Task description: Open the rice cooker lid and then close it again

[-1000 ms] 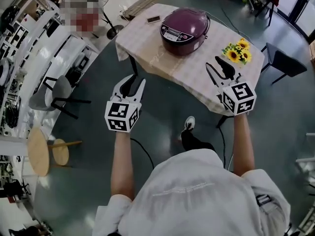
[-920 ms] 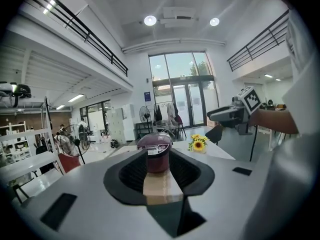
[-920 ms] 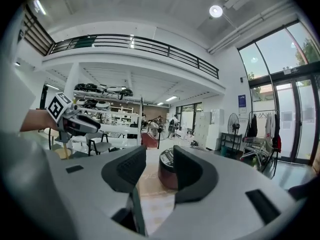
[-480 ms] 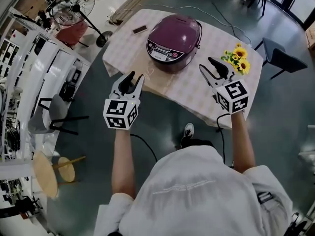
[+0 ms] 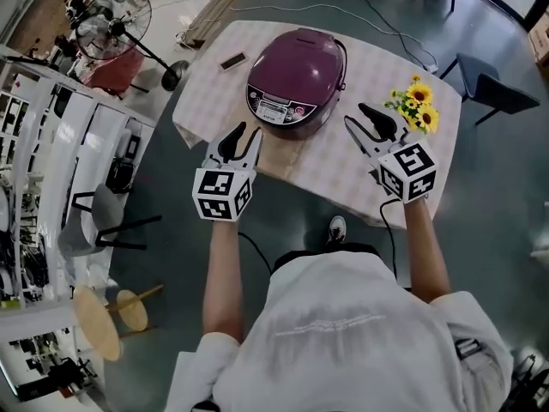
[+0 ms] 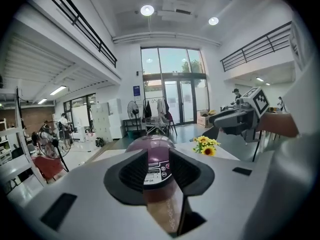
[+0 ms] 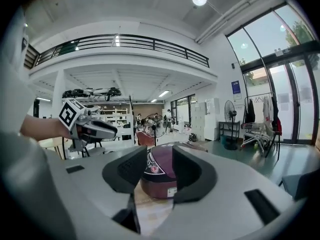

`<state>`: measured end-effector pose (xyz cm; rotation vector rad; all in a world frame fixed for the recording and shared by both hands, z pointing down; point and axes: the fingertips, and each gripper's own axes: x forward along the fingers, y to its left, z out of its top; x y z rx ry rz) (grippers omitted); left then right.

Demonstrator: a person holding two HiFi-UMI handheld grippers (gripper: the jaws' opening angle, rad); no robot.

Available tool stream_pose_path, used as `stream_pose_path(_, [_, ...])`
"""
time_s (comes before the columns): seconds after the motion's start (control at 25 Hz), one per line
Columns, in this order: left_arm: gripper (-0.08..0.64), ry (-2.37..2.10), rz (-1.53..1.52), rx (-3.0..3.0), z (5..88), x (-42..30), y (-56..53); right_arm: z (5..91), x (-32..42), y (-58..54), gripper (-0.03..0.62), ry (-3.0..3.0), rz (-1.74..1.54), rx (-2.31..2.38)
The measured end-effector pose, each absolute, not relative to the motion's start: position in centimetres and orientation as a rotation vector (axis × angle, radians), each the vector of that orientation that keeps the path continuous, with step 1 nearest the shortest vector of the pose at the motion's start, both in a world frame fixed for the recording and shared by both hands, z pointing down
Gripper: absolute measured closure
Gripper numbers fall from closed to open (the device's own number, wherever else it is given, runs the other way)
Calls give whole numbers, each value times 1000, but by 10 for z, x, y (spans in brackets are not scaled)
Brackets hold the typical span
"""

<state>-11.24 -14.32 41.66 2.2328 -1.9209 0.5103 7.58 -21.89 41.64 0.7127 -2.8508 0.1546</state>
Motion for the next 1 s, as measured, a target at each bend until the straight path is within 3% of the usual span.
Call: stream_pose_path(1.0, [416, -1618, 540, 2364, 491, -124, -258, 449, 70, -211, 422, -2582, 259, 1092])
